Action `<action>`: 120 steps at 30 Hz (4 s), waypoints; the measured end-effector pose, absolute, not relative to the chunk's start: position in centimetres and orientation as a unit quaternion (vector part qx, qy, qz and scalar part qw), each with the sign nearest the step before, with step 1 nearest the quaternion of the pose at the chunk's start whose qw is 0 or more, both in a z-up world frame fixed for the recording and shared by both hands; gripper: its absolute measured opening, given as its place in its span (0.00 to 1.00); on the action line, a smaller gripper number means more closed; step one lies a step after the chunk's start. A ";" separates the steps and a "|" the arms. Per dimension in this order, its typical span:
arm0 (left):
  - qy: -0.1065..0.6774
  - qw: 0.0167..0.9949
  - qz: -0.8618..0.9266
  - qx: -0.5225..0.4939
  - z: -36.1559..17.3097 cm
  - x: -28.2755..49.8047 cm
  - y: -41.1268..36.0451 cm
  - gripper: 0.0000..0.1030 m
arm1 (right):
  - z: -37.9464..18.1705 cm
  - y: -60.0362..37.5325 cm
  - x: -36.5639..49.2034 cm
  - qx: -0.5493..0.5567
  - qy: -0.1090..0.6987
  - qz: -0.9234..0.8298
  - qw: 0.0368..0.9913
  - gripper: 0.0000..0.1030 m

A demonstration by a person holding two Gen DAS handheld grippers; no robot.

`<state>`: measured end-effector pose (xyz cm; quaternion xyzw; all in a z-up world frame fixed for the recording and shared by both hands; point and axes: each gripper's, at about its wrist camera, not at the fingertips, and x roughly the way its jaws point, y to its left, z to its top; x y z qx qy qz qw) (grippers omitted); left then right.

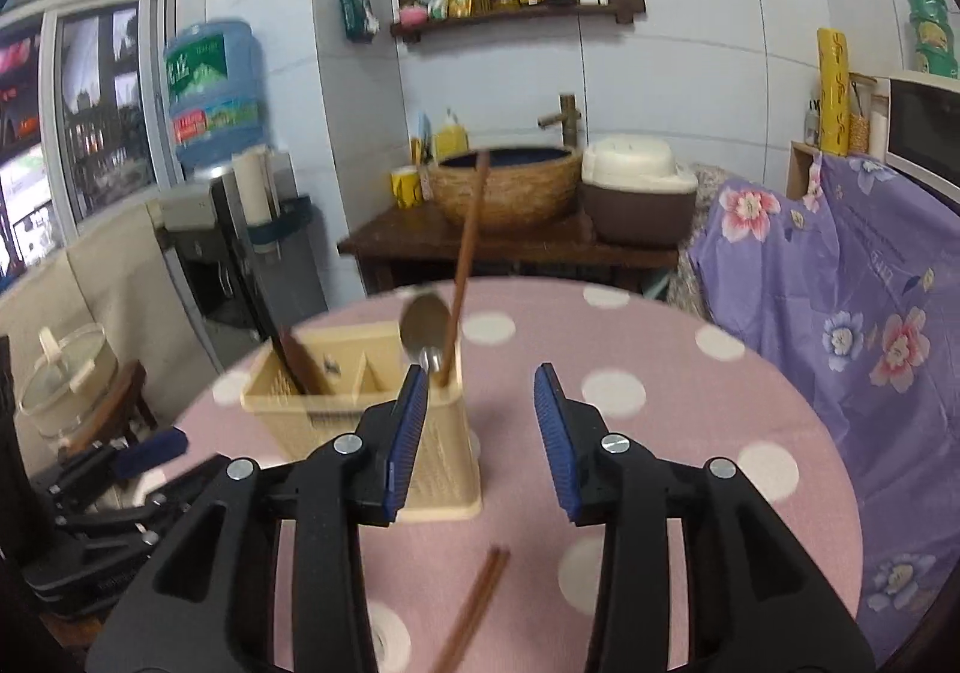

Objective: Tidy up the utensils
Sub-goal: 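Move both tools back down to the remaining chopsticks on the table, then grasp the gold-tipped black chopstick with the left tool while the right tool grasps a brown chopstick, then carry the black chopstick with the left tool while the right tool carries the brown chopstick to the basket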

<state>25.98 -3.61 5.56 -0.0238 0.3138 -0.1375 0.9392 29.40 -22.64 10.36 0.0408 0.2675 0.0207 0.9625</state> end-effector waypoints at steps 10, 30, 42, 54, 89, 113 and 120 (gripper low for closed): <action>0.422 0.894 -0.148 -0.005 -2.8 20.5 -3.6 0.43 | -0.1 -21.9 23.5 0.031 0.374 0.009 0.927 0.37; 0.444 0.885 -0.132 0.041 -5.1 20.1 -5.0 0.38 | -4.1 -21.3 22.6 0.026 0.445 0.009 0.895 0.37; 0.436 0.895 -0.094 -0.012 -3.9 21.2 -1.1 0.38 | -2.7 -25.2 23.1 0.091 0.434 -0.012 0.896 0.37; 0.443 0.892 -0.069 -0.047 -4.1 24.2 -0.3 0.38 | -2.4 -24.4 27.1 0.092 0.438 -0.014 0.894 0.37; 0.443 0.895 -0.030 -0.044 -5.0 27.9 -1.8 0.09 | -4.3 -23.6 33.6 0.081 0.452 -0.053 0.887 0.09; 0.415 0.907 -0.045 -0.061 -3.0 27.6 -1.4 0.08 | -1.8 -24.6 32.0 0.121 0.404 -0.014 0.907 0.08; 0.353 0.929 -0.078 -0.078 2.2 24.7 -0.5 0.08 | 3.2 -24.9 28.0 0.129 0.333 0.040 0.933 0.08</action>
